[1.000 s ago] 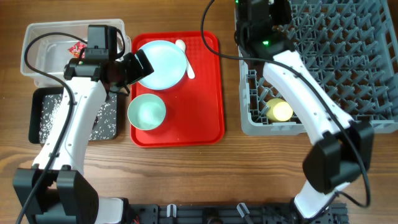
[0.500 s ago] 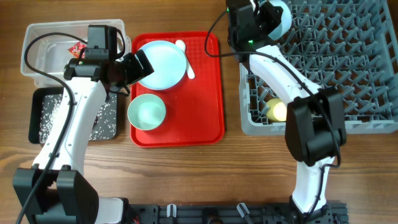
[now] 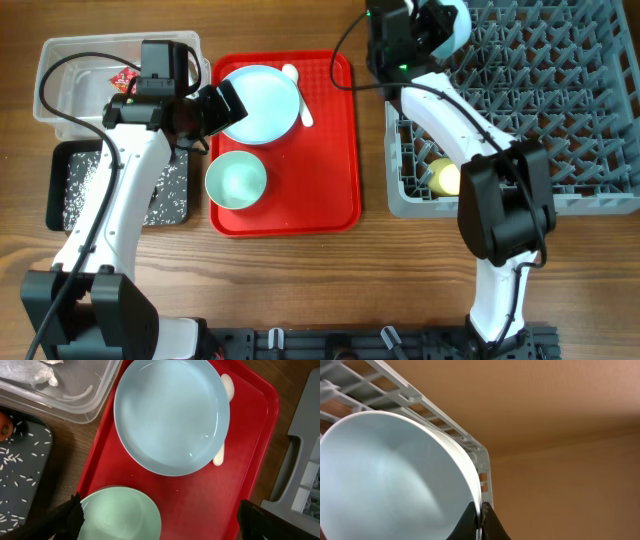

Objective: Sort waste into correct bins and load items into the dishwasher rack
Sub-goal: 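Carry the blue bowl with the right gripper and set it in the rack, then grasp the green bowl rim with the right gripper, then carry the green bowl with the right gripper and place it in the rack, then grasp the light-blue plate edge with the right gripper, then lift the plate with the right gripper and stand it in the rack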

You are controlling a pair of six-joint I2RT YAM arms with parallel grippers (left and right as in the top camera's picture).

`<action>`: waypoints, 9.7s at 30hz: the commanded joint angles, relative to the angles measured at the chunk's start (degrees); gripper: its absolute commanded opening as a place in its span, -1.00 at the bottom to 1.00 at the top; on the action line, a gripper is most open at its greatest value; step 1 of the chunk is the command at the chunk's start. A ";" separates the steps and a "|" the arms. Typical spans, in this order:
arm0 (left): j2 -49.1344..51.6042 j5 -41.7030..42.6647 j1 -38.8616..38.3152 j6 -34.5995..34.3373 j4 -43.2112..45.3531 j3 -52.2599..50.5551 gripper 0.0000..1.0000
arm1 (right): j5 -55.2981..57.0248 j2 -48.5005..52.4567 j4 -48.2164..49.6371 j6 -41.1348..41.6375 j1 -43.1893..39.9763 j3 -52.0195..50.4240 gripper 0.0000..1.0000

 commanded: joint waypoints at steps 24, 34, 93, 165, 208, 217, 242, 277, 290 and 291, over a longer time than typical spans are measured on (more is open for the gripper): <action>0.02 -0.55 0.15 0.07 0.00 0.76 1.00 | 0.79 1.57 3.72 6.51 -0.55 -3.17 -0.91; 0.02 -0.55 0.15 0.07 -0.02 0.76 1.00 | -1.60 1.57 0.72 9.33 -0.46 -3.17 -0.91; -20.55 -7.91 11.87 -16.63 0.63 6.01 1.00 | -76.74 -1.97 -35.91 83.82 20.46 -3.15 0.31; -20.09 -15.13 12.85 -16.41 -6.95 6.01 1.00 | 10.62 -26.53 -50.84 47.15 9.97 -10.67 -0.91; -20.09 -15.13 12.85 -16.41 -6.95 6.01 1.00 | -3.63 -13.44 -50.99 46.38 14.10 -13.44 0.08; -20.09 -15.10 12.85 -16.41 -6.95 6.01 1.00 | -7.45 -13.46 -44.70 46.38 18.80 -13.14 0.97; -20.09 -15.13 12.85 -16.41 -6.95 6.01 1.00 | -59.52 -2.78 -19.10 92.76 19.28 -6.58 0.50; -20.09 -15.10 12.85 -16.41 -6.97 6.01 1.00 | -71.23 3.39 -19.76 91.65 10.69 -5.18 -0.91; -20.09 -15.10 12.85 -16.41 -6.95 6.01 1.00 | -45.31 -26.47 -32.30 65.00 8.92 -3.98 -0.91; -20.09 -15.10 12.85 -16.44 -6.95 6.01 1.00 | -37.81 -27.91 -32.94 64.89 8.92 -3.98 -0.91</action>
